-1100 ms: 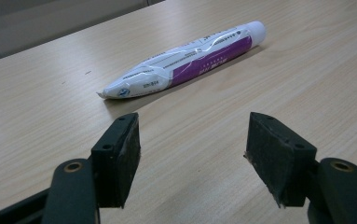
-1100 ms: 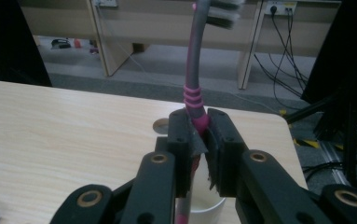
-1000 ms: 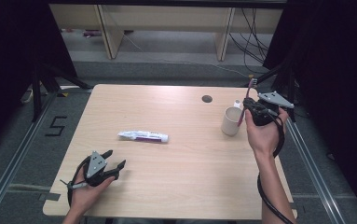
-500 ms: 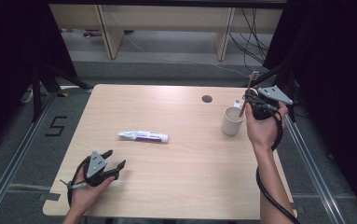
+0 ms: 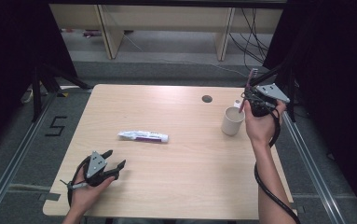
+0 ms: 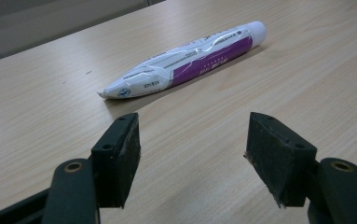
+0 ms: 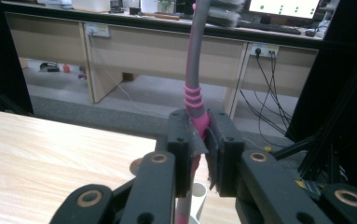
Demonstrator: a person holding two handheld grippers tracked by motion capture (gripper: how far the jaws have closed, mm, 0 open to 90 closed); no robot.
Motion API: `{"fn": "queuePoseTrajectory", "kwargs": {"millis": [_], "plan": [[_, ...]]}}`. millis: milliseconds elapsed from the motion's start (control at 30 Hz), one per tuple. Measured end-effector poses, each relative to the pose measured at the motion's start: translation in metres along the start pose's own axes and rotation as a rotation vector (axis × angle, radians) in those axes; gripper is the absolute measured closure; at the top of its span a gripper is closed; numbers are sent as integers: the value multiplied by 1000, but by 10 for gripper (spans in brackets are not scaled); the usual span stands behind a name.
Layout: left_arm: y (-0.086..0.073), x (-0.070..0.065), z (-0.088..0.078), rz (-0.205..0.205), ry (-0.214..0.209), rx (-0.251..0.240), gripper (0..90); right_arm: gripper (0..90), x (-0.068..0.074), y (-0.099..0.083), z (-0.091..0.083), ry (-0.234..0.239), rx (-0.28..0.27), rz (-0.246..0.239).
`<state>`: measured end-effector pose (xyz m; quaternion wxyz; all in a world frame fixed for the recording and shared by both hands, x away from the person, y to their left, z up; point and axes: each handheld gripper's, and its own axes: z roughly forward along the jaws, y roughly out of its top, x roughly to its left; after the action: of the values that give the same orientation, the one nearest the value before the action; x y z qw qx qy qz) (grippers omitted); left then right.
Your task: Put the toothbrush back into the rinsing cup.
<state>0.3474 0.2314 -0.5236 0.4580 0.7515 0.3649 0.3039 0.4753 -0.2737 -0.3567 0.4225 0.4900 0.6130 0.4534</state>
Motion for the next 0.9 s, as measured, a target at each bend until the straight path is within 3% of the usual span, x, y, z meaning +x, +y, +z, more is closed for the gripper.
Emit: {"fn": "queuePoseTrajectory", "kwargs": {"millis": [33, 100, 267, 400, 467, 500, 633, 667, 900], "plan": [[0, 0, 0, 0, 0, 0, 348, 807, 1, 0, 0, 0, 8, 19], [0, 0, 0, 1, 0, 0, 348, 807, -2, 1, 3, -1, -7, 0], [0, -1, 0, 5, 6, 0, 348, 807, -3, 2, 9, -11, -19, 6], [0, -1, 0, 7, 6, 1, 348, 807, -5, 2, 13, -15, -19, -10], [0, -1, 0, 7, 6, 1, 348, 807, -5, 3, 15, -16, -12, 5], [0, -1, 0, 7, 6, 1, 348, 807, -7, 3, 16, -18, -20, -17], [0, -1, 0, 8, 7, 0, 348, 806, -7, 6, 20, -22, -17, -1], [0, -1, 0, 10, 7, 1, 348, 806, -9, 6, 21, -19, -23, -19], [0, -1, 0, 8, 7, 1, 348, 807, -9, 8, 27, -23, -16, -14]]}}
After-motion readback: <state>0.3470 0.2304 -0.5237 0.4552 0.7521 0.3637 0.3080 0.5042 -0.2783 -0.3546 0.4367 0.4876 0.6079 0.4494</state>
